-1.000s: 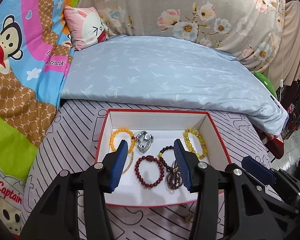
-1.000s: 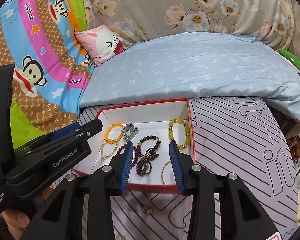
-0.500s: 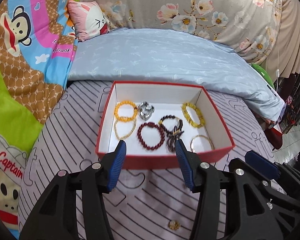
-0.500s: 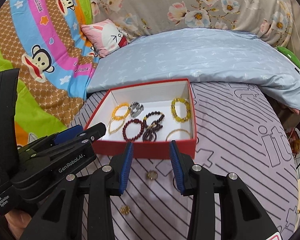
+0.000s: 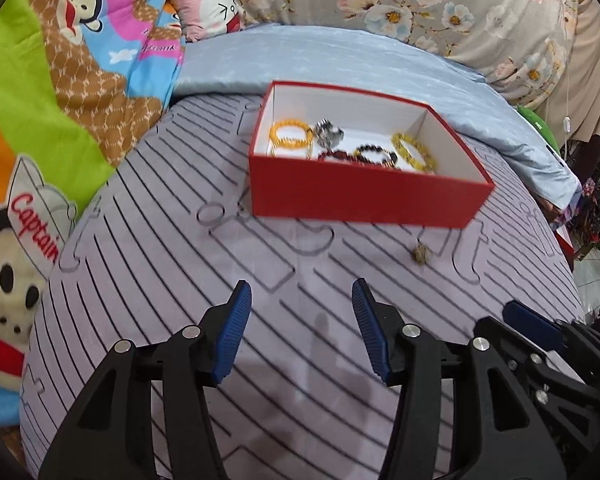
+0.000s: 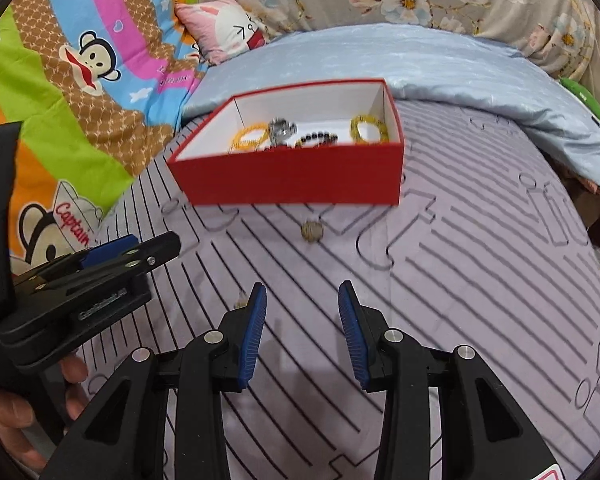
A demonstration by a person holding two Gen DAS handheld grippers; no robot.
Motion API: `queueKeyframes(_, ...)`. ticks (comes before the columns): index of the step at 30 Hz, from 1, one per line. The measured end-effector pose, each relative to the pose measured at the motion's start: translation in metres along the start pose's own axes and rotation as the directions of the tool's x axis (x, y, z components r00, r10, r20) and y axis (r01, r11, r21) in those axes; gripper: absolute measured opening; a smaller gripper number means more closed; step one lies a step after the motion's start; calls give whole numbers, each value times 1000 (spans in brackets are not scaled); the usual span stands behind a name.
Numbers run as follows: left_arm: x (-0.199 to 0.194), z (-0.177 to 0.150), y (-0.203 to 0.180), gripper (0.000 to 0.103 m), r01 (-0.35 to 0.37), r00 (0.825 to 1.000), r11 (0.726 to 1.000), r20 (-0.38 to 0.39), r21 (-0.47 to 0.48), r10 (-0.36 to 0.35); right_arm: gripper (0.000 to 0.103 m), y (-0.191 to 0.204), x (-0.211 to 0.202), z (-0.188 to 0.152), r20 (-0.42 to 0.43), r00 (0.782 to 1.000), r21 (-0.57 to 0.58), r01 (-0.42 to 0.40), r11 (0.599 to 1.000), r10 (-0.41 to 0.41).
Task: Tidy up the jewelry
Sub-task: 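Move both tools back out toward the gold brooches on the sheet, then grasp a gold brooch with the left tool while the right tool grasps another brooch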
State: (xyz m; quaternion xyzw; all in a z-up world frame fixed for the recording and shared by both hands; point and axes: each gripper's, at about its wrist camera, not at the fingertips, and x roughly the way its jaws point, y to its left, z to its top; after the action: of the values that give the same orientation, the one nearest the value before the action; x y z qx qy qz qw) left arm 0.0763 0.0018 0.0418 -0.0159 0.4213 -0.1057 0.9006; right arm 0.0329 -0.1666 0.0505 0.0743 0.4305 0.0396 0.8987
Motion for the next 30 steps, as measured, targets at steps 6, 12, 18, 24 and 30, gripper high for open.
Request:
queueKeyframes(6,-13,-30,-21,58,41,999,997,-6,72,-41,37,-17,2,-21,-36,999,34,31,999,-30)
queueKeyframes(12,1,-36,-46,58,81,996,992,-41,98,-77,37,-33,-3,-24,-34,998,76,53,996,-51)
queueKeyframes(18,19,-32,-56,51,63,997,992,-52,106,-58,38,-37,-4,-21,-29,998,83,55,995,-53)
queueKeyframes(24,31,-32,-54,17,49,997,993,-67,104,-42,38,-35,0,-17,-31,999,75,44,996,-42)
queueKeyframes(30,28,-31,-40,9,45,997,995,-62,85,-40,38,-27,13,-2,-30,999,55,26,998,-24)
